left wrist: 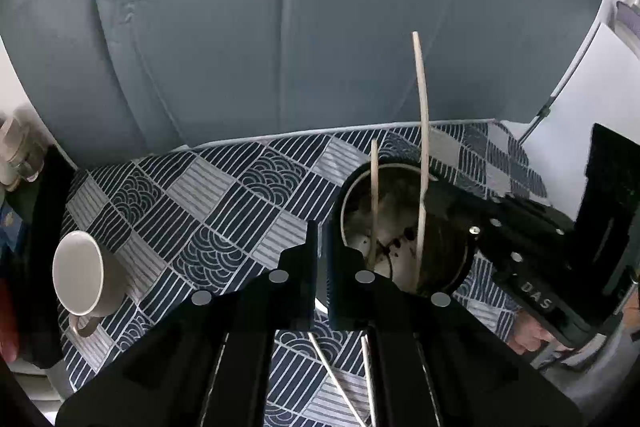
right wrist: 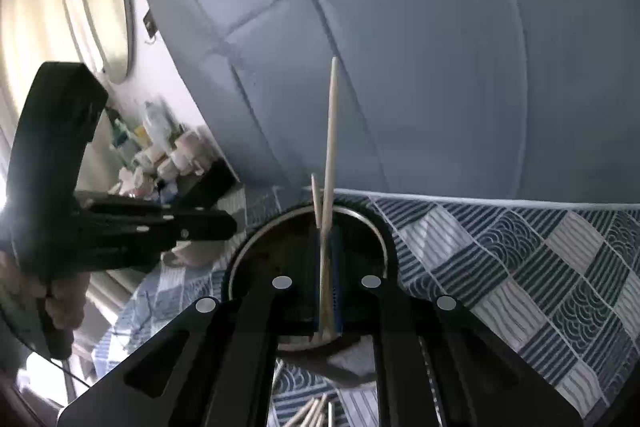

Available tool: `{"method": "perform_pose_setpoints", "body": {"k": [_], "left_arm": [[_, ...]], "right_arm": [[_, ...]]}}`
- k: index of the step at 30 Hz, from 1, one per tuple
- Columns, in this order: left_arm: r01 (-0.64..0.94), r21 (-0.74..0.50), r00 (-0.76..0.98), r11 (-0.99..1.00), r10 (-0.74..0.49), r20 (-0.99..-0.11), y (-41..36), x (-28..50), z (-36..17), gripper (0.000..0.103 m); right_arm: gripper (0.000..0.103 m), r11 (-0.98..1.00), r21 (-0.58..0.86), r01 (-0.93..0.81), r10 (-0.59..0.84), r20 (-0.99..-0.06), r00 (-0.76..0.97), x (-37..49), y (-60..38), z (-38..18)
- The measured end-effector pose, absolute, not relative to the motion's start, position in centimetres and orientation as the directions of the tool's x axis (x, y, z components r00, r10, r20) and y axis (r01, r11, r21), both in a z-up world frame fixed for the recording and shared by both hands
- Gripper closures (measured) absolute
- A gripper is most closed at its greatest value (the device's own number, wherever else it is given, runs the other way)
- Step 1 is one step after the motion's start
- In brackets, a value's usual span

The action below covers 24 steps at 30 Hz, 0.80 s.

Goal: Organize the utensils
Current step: 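Lift the stick over the black holder and open the right gripper to drop it, then move both grippers back down to the remaining wooden sticks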

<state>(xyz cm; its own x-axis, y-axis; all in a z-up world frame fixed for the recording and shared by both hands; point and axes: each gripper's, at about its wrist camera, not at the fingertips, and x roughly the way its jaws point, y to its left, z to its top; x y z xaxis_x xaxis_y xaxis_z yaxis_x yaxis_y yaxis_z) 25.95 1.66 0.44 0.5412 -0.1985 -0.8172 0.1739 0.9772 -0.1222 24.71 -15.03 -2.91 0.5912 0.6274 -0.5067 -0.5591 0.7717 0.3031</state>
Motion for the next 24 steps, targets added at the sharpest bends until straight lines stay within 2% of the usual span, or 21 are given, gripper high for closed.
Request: {"method": "perform_pose_setpoints", "body": {"k": [3,5,7,11,12,13,16,18,20,21,24], "left_arm": [[0.148,-0.15,0.542,0.978,-0.207,-0.814,1.9,25.7,0.2,0.099],[0.134,-0.173,0.543,0.976,-0.218,-0.811,2.1,25.5,0.0,0.095],[0.125,-0.166,0.543,0.978,-0.207,-0.814,2.1,25.3,-0.1,0.082],[0.115,-0.158,0.565,0.981,-0.195,-0.801,2.4,24.6,0.3,0.066],[0.111,-0.152,0.57,0.982,-0.188,-0.8,2.5,24.5,0.4,0.06],[0.107,-0.144,0.575,0.984,-0.18,-0.798,2.5,24.3,0.4,0.053],[0.095,-0.13,0.584,0.987,-0.161,-0.796,2.8,23.8,0.6,0.04],[0.085,-0.125,0.586,0.988,-0.152,-0.796,3.0,23.5,0.5,0.033],[0.067,-0.108,0.58,0.992,-0.127,-0.805,3.1,23.2,0.1,0.018],[0.061,-0.101,0.579,0.993,-0.118,-0.807,3.2,23.1,-0.1,0.016],[0.048,-0.086,0.559,0.995,-0.098,-0.823,3.3,22.5,-1.1,0.01]], "right_arm": [[0.096,0.782,0.279,-0.557,0.61,-0.527,0.592,24.0,-15.4,-3.1],[0.095,0.79,0.258,-0.556,0.598,-0.528,0.603,23.4,-15.9,-2.7],[0.094,0.798,0.253,-0.547,0.589,-0.52,0.619,23.0,-16.4,-2.2],[0.091,0.819,0.257,-0.512,0.567,-0.492,0.66,22.5,-17.9,-0.7],[0.082,0.825,0.258,-0.503,0.561,-0.486,0.67,22.4,-18.3,-0.4],[0.067,0.833,0.253,-0.493,0.55,-0.481,0.682,22.2,-18.7,-0.1],[0.046,0.856,0.236,-0.46,0.515,-0.467,0.719,21.7,-19.7,0.6],[0.039,0.864,0.24,-0.442,0.502,-0.474,0.724,21.4,-20.4,0.6],[0.027,0.871,0.244,-0.427,0.491,-0.48,0.727,21.2,-20.8,0.6],[0.017,0.877,0.245,-0.412,0.479,-0.486,0.731,21.1,-21.1,0.5],[0.016,0.896,0.247,-0.37,0.444,-0.506,0.739,20.8,-22.0,-0.2]]}}
